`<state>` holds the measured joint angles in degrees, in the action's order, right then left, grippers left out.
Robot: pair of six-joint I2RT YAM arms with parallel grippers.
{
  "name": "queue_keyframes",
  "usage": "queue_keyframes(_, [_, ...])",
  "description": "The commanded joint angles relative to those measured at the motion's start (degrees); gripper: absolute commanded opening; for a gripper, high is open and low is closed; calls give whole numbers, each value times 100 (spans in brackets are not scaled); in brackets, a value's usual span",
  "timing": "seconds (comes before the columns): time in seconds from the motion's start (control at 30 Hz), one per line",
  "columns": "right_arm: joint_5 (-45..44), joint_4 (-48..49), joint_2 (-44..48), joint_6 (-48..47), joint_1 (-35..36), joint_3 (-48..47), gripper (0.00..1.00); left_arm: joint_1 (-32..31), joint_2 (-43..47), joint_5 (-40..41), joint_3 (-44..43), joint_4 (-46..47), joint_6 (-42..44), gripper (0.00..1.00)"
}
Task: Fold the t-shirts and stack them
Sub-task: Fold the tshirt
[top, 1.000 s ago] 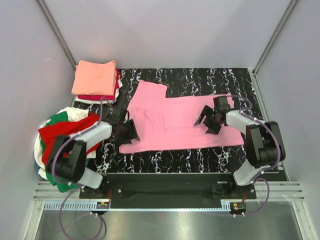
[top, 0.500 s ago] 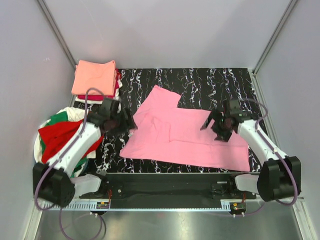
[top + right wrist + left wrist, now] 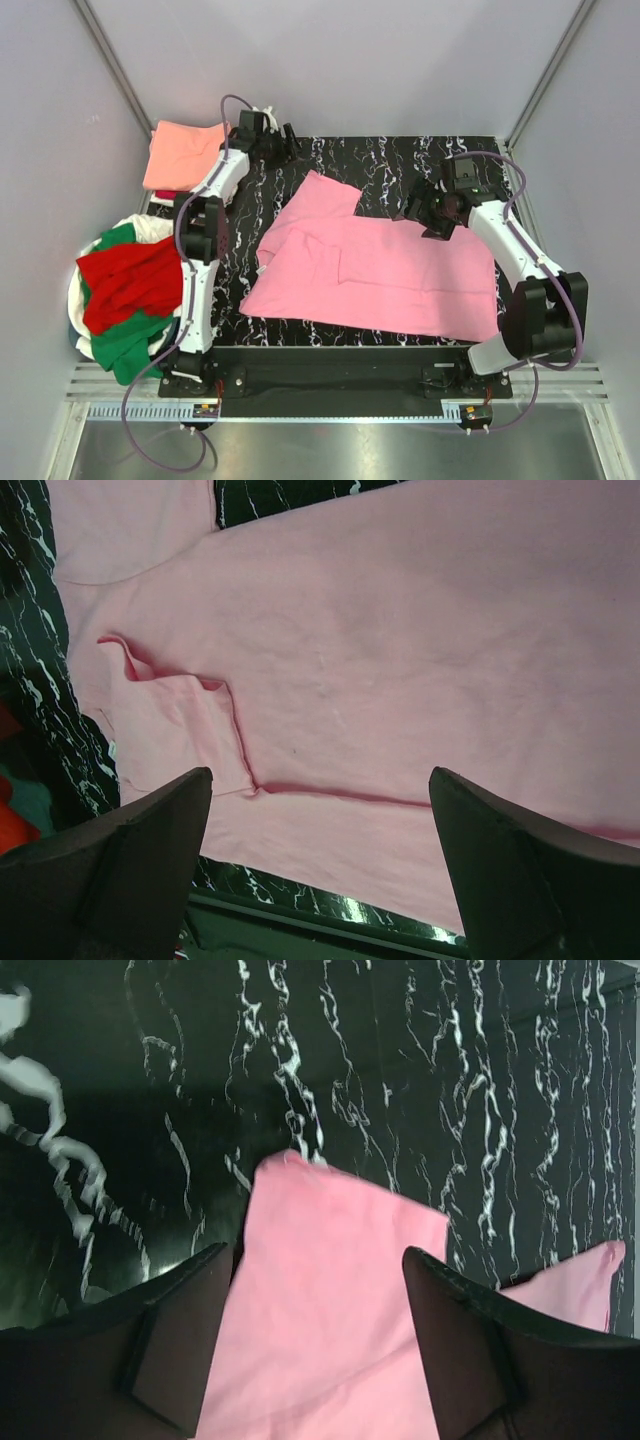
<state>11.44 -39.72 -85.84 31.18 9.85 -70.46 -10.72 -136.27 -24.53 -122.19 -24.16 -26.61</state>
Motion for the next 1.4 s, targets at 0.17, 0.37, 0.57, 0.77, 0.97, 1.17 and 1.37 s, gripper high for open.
queue_keyframes(0.17, [86, 158, 515, -94, 26, 128, 97, 44, -1631, -895, -1423, 586, -731, 73])
queue_keyframes(0.37, [113, -114, 841, -156, 26, 120, 98, -263, -1500, -817, -1019, 562, -784, 71])
queue_keyframes(0.57, [-1, -343, 1096, -200, 26, 58, 99, -448, -1481, -605, -718, 579, -828, 67])
queue_keyframes(0.77, [-546, -457, 1044, -77, -105, 548, 99, -466, -1631, -351, -991, 412, -837, 43])
queue_keyframes(0.97, [-231, 34, 868, 46, -869, 1331, 97, -466, -1710, -272, -1088, 334, -705, 9])
queue_keyframes(1.17, [-45, 210, 701, -42, -1222, 1500, 96, -466, -1719, -315, -1079, 421, -617, 0])
queue_keyframes(1.37, [-415, 447, 437, 195, -1537, 1588, 96, -344, -957, -202, -623, 562, -670, 0])
